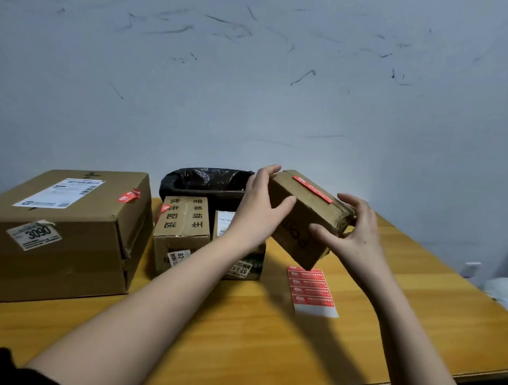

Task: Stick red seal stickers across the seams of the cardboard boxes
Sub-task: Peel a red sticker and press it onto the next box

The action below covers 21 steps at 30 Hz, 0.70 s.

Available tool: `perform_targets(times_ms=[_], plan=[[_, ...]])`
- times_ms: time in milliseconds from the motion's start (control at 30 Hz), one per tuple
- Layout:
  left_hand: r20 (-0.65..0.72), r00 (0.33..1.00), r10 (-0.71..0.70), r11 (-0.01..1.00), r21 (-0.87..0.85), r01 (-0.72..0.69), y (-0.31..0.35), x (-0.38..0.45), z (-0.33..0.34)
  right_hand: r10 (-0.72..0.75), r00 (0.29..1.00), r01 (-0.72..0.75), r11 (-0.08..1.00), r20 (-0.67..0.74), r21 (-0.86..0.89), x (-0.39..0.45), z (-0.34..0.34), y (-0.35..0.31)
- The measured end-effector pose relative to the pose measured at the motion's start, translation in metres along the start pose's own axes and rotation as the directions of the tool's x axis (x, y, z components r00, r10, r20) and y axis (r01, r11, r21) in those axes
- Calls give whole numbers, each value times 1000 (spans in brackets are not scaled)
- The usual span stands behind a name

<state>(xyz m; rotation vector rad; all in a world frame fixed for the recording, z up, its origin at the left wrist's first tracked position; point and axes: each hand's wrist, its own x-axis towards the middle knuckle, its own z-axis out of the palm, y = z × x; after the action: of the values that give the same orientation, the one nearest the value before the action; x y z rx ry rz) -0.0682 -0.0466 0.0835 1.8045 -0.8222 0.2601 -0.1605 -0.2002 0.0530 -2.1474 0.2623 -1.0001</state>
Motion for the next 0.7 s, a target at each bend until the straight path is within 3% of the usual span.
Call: perform_targets(times_ms=[133,200,333,467,700], plan=[[-130,986,107,987,132,-90,-8,-11,27,55,993,-65,994,-107,-90,13,5,10],[-114,978,176,964,223,-148,-19,-20,36,84,989,-101,984,-121,-146,20,8,15],[205,956,211,871,405,-279,-37,-37,50,131,986,-150,965,-102,-214,33,20,25],[527,845,86,709,564,-423,-51,-50,69,169,984,-180,948,-62,-264,40,36,31],[673,730,-120,684,589,-430,-76,-58,92,223,975,-214,915,-14,-342,45,52,35]])
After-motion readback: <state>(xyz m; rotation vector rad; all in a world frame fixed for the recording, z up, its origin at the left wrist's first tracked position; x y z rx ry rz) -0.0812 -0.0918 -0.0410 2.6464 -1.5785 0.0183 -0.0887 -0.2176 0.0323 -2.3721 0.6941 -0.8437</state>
